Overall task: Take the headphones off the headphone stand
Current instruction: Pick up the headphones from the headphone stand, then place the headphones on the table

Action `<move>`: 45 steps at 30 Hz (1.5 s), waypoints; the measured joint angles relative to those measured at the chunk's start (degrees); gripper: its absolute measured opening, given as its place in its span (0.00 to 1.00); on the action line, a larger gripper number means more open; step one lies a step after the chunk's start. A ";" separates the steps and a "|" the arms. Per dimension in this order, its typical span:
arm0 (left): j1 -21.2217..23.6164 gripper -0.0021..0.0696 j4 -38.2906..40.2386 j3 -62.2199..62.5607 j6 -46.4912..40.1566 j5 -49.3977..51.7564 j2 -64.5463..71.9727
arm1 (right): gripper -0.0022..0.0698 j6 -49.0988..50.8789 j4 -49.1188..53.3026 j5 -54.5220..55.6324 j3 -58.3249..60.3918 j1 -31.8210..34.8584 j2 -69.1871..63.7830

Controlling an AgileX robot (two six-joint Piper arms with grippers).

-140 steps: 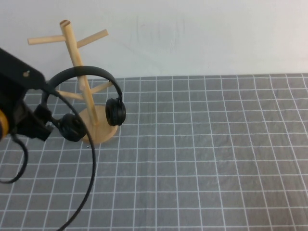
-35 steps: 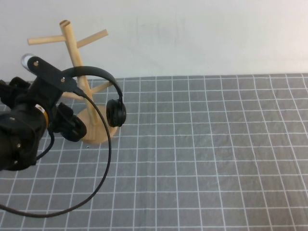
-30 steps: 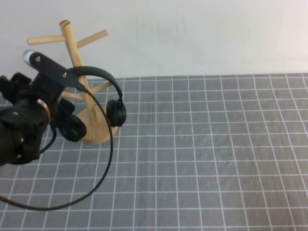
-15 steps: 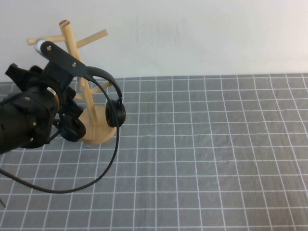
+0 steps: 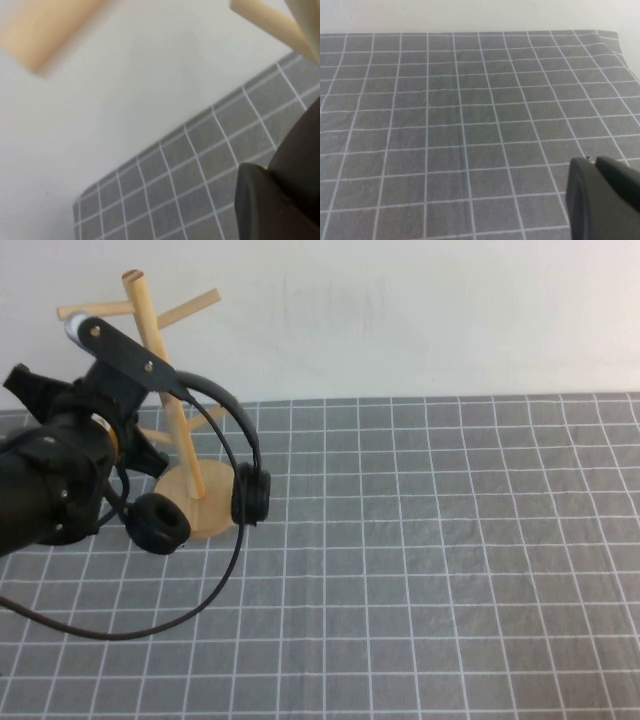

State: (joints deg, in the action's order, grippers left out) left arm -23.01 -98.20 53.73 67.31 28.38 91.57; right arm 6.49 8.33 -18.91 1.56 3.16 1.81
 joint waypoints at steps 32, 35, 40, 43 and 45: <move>-15.28 0.12 68.83 -1.70 -44.13 11.32 -12.73 | 0.02 0.00 0.00 0.00 0.00 0.00 0.00; -15.28 0.12 70.54 -1.91 -47.04 12.57 -8.61 | 0.02 0.00 0.00 0.00 0.00 0.00 0.00; -15.28 0.12 67.91 -1.91 -49.88 12.66 -0.47 | 0.02 0.00 0.00 0.00 0.00 0.00 0.00; -15.28 0.12 64.12 -1.91 -49.88 10.96 3.35 | 0.02 0.00 0.00 0.00 0.00 0.00 0.00; -15.28 0.14 61.83 -1.91 -49.09 9.75 5.13 | 0.02 0.00 0.00 0.00 0.00 0.00 0.00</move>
State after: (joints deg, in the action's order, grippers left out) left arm -38.29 -36.38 51.82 18.22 38.13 96.70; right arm 6.49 8.33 -18.91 1.56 3.16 1.81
